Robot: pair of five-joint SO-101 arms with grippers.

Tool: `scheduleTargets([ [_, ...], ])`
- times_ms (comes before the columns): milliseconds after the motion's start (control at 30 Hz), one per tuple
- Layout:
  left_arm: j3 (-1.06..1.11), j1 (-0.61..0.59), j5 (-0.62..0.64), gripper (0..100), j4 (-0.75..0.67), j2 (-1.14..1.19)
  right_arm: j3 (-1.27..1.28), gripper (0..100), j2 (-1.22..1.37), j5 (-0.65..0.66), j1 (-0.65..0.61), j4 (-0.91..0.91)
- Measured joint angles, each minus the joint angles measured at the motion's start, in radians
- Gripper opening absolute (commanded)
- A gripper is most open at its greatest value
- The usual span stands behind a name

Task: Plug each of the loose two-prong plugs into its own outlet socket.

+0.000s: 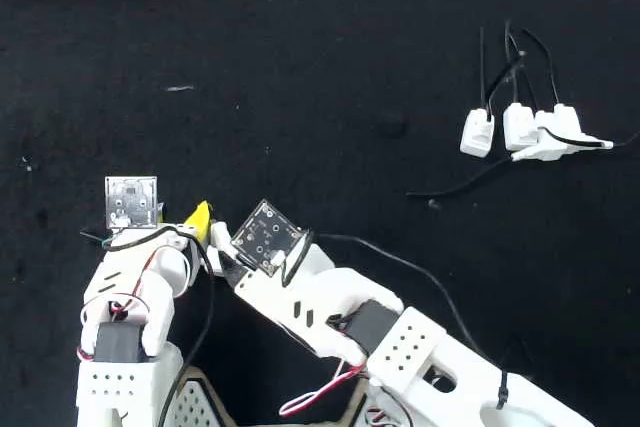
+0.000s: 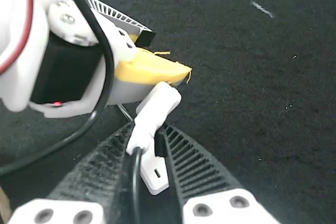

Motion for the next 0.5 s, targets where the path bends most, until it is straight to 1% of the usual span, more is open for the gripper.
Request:
scheduleTargets([
  [100,0.000,0.000,-0.003,22,0.000,0.000,0.000,1.1,0.000,0.000,0.000,0.021],
  [167,0.000,0.000,-0.003,22,0.000,0.000,-0.002,1.1,0.000,0.021,0.000,0.069],
  [267,0.000,0.000,-0.002,22,0.000,0.000,-0.002,1.1,0.000,0.133,0.026,0.170],
  [433,0.000,0.000,-0.003,22,0.000,0.000,-0.008,1.1,0.000,0.304,0.155,0.376],
  [500,0.000,0.000,-0.003,22,0.000,0.000,-0.009,1.1,0.000,0.370,0.175,0.425],
])
